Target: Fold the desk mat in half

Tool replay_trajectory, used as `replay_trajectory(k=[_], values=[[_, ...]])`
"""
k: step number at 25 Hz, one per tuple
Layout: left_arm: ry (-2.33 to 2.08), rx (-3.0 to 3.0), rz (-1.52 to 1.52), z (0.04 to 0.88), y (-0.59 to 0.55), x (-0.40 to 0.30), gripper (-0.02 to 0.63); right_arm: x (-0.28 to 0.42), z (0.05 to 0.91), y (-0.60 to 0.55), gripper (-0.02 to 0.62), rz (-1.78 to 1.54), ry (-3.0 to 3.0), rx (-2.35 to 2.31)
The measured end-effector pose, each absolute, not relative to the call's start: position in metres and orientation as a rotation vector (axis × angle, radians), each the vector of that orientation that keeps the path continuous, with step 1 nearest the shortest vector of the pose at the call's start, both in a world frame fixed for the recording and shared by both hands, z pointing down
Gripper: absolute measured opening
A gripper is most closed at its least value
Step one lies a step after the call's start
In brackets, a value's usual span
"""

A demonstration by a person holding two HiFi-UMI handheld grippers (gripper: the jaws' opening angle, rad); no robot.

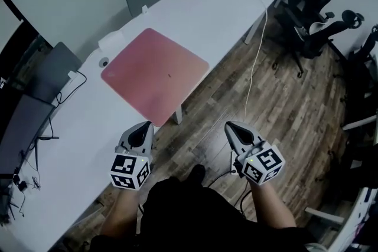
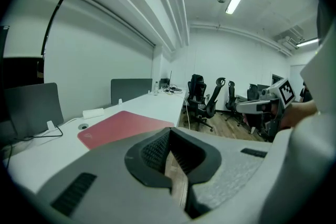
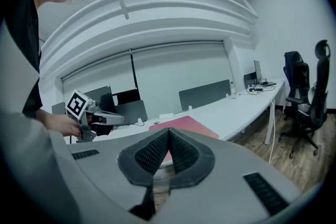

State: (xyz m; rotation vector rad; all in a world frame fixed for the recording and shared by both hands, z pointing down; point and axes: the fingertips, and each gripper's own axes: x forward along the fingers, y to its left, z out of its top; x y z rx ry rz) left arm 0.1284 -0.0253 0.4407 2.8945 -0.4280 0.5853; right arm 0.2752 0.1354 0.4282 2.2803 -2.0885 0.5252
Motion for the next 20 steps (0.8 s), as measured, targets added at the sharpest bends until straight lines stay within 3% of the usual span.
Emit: replay_trajectory(k=[20], values=[[-0.359,2.864,0.593,0.477,-0.125,0.127,0.002,0.256,0.412,-0.052,-0.006,0.497,-2.193,2.028]])
